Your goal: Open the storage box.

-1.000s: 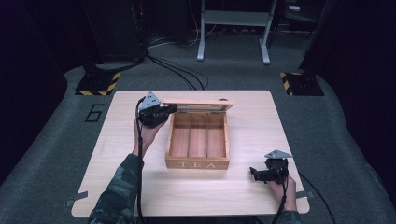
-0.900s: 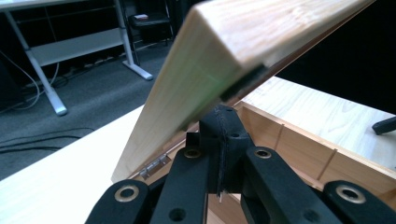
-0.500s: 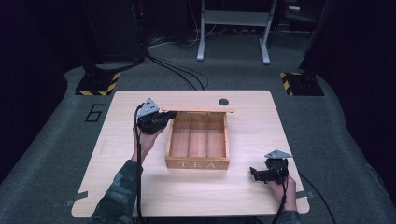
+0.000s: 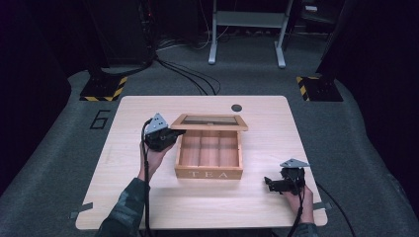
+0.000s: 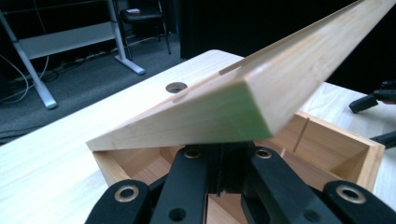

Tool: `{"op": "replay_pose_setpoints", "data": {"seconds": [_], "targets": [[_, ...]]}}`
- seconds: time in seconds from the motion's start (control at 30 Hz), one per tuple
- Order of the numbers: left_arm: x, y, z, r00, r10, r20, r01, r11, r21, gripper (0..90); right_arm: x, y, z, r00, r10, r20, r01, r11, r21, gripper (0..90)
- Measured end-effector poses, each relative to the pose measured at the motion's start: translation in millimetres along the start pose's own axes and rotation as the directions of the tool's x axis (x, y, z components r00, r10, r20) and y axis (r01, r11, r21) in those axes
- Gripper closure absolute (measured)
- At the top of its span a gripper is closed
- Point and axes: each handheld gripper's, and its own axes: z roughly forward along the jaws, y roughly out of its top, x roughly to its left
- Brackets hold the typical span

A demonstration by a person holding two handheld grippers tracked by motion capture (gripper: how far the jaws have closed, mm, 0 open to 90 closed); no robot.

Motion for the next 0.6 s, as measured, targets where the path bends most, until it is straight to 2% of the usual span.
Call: {"op": "replay_pose_setpoints", "data": {"seconds": [0.27,0.6], "targets": [[-6.8,-18.0,-2.0,0.9998,-0.018,0.005,0.018,0.9998,0.008,89.4,0.2,-0.1,0.4,1.0,0.001,0.004,-0.001,1.0,-0.004,0.0],[-12.3,-40.8,-1.8,0.9988,-0.044,0.021,0.044,0.9982,0.04,89.2,-0.3,-0.1,0.0,1.0,-0.005,-0.002,0.005,1.0,0.001,0.0]]}}
